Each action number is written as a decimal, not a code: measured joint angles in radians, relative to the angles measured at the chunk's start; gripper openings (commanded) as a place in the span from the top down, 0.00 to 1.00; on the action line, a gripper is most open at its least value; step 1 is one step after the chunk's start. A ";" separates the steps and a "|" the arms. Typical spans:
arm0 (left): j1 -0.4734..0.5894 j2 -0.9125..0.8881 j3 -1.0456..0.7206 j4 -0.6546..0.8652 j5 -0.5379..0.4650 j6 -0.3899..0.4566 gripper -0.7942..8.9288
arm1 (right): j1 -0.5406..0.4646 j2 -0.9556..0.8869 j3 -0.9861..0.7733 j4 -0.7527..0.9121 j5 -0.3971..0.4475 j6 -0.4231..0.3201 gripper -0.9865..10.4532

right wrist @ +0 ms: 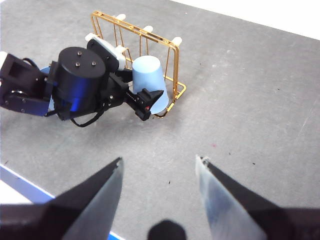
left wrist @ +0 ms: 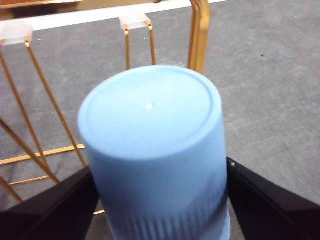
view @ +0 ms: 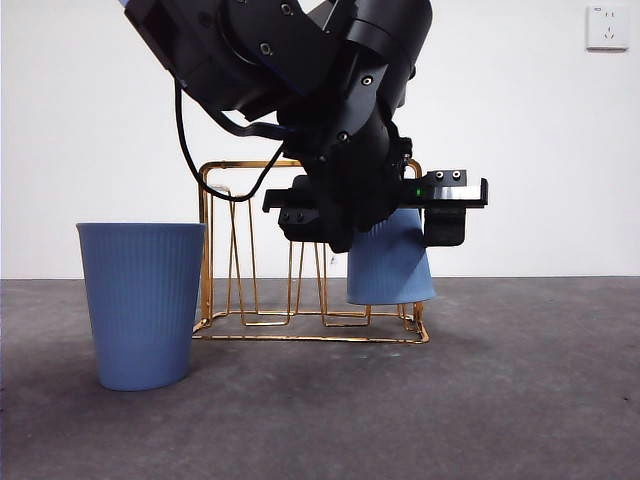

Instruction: Pick up cup 1,put cup 1 in the cup rack,pick up cup 2,put cup 2 in the cup rack

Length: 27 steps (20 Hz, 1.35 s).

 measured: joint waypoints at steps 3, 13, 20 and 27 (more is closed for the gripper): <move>0.018 -0.005 0.006 -0.016 0.052 -0.043 0.41 | 0.000 0.000 0.000 0.000 0.000 0.000 0.70; 0.026 0.003 -0.006 -0.166 0.159 -0.132 0.37 | 0.000 0.000 0.000 0.000 0.000 0.000 0.70; 0.007 -0.059 -0.006 -0.347 0.310 -0.190 0.37 | 0.000 0.000 0.000 0.000 0.000 0.000 0.70; -0.082 -0.251 -0.006 -0.533 0.567 -0.263 0.37 | 0.000 0.001 0.000 0.006 0.000 0.006 0.70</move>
